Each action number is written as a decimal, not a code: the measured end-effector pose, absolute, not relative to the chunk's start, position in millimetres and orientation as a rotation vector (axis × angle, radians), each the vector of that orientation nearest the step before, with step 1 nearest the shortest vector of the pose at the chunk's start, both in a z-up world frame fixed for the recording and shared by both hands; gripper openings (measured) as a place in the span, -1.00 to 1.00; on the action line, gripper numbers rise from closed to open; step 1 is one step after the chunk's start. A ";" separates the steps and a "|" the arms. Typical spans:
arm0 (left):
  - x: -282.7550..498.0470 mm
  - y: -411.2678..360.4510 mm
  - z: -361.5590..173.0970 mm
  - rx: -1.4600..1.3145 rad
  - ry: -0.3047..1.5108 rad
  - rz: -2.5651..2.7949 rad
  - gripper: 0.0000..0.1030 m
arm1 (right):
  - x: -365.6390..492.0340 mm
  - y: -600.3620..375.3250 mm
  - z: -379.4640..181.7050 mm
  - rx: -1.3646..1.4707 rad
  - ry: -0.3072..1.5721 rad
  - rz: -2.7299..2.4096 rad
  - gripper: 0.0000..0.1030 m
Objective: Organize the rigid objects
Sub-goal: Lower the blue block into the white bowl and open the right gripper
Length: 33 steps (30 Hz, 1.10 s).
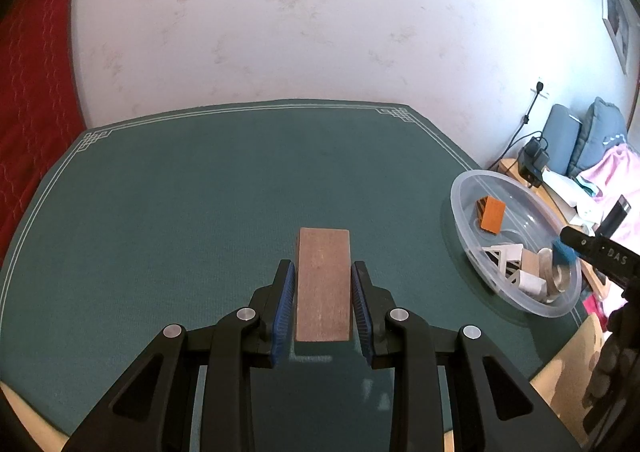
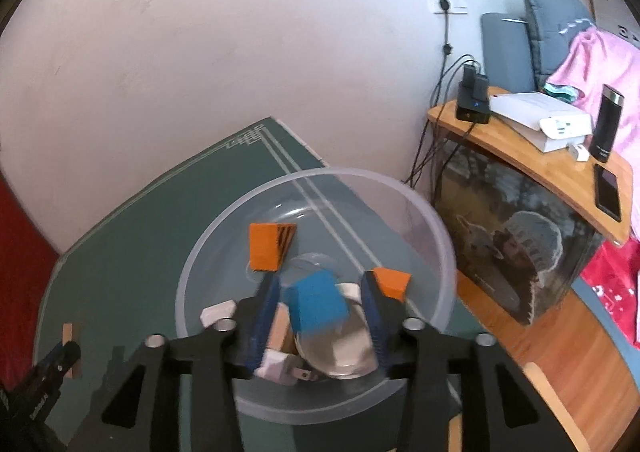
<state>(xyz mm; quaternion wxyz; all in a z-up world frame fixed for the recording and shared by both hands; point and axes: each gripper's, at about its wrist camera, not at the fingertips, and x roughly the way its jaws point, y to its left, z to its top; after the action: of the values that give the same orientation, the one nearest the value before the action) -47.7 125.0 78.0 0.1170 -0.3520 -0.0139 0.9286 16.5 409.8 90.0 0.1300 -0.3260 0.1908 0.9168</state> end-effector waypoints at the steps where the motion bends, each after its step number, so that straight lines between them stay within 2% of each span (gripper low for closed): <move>1: -48.0 124.9 77.9 -1.031 -0.040 2.717 -0.43 | 19.1 411.8 90.1 -0.935 0.557 2.660 -0.01; 15: -46.1 130.8 76.5 -1.025 -0.017 2.706 -0.43 | 44.7 430.6 77.9 -0.871 0.619 2.588 0.00; 19: -45.6 134.0 76.8 -1.027 -0.014 2.694 -0.43 | 47.9 426.9 79.3 -0.843 0.591 2.594 0.11; 22: -45.7 137.2 78.2 -1.034 -0.024 2.671 -0.43 | 49.3 426.3 79.0 -0.832 0.587 2.599 0.12; 33: -42.2 172.8 88.5 -1.035 -0.007 2.576 -0.43 | 63.2 451.6 73.7 -0.789 0.693 2.543 0.13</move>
<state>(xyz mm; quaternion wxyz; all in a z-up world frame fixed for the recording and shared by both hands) -42.2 172.8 88.5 0.1819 -0.3666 -0.0023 0.9124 63.2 451.6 73.7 0.1941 -0.2812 0.2470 0.9068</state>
